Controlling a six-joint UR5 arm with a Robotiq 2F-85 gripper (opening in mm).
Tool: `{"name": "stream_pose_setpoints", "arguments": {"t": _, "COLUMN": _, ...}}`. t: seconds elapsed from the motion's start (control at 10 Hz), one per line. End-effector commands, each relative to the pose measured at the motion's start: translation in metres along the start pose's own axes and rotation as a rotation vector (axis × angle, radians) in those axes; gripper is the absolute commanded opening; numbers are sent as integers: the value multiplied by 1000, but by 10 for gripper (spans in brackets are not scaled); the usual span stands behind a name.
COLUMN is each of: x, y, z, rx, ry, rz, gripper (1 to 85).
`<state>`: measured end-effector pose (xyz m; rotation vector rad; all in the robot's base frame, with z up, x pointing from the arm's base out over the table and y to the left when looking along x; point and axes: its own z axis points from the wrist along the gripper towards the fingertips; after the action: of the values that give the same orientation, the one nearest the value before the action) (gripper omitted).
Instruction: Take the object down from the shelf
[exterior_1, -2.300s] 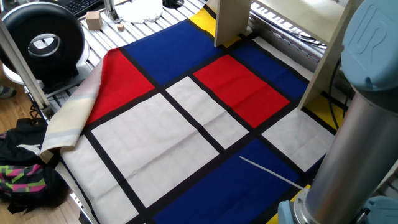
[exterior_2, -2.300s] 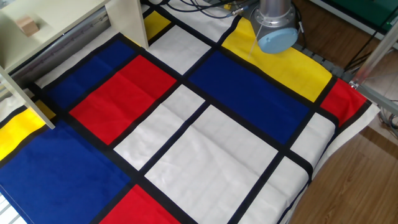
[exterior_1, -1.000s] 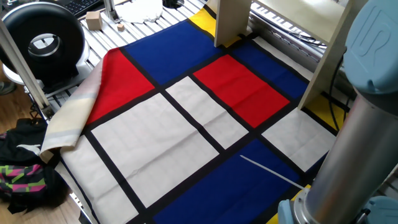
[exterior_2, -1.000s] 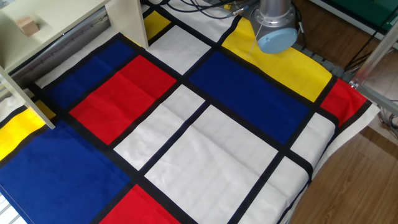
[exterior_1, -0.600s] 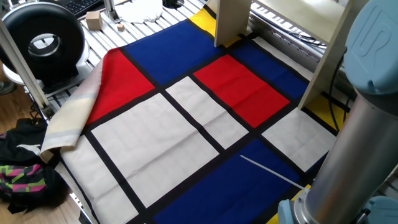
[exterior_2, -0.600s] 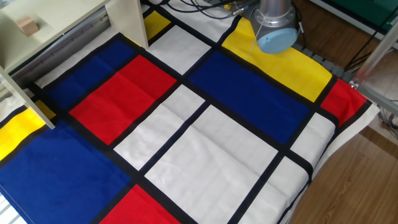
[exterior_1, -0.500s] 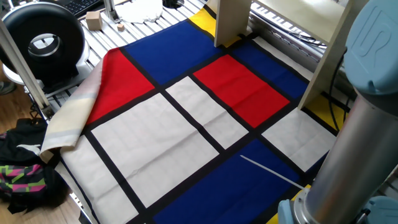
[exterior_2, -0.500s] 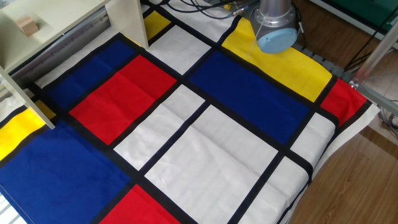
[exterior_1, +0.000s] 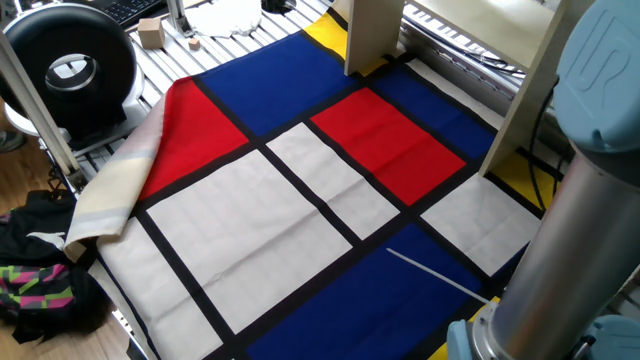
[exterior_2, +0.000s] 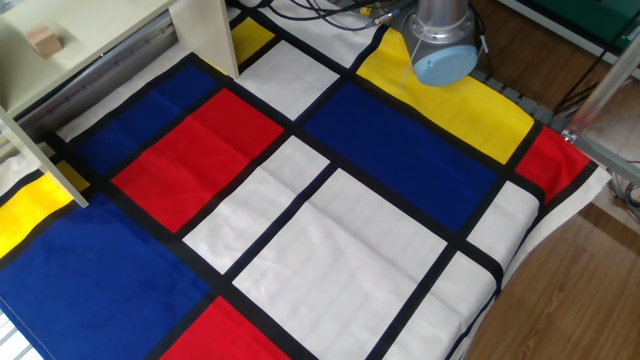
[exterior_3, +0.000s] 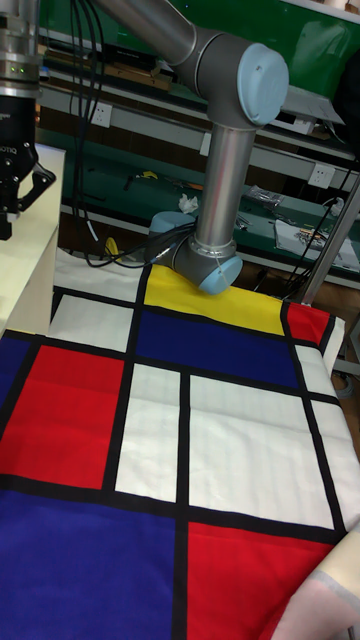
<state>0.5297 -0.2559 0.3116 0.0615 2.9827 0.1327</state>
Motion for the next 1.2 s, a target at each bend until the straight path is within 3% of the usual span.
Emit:
{"name": "stream_pose_setpoints", "arguments": {"t": 0.0, "x": -12, "y": -1, "z": 0, "rx": -30, "ry": 6, "rz": -81, "gripper": 173}}
{"name": "stream_pose_setpoints", "arguments": {"t": 0.2, "x": -19, "y": 2, "z": 3, "rx": -33, "ry": 18, "rz": -88, "gripper": 190}}
{"name": "stream_pose_setpoints", "arguments": {"t": 0.5, "x": -23, "y": 6, "z": 8, "rx": -45, "ry": 51, "rz": -124, "gripper": 290}}
{"name": "stream_pose_setpoints", "arguments": {"t": 1.1, "x": -38, "y": 3, "z": 18, "rx": -31, "ry": 84, "rz": -162, "gripper": 317}}
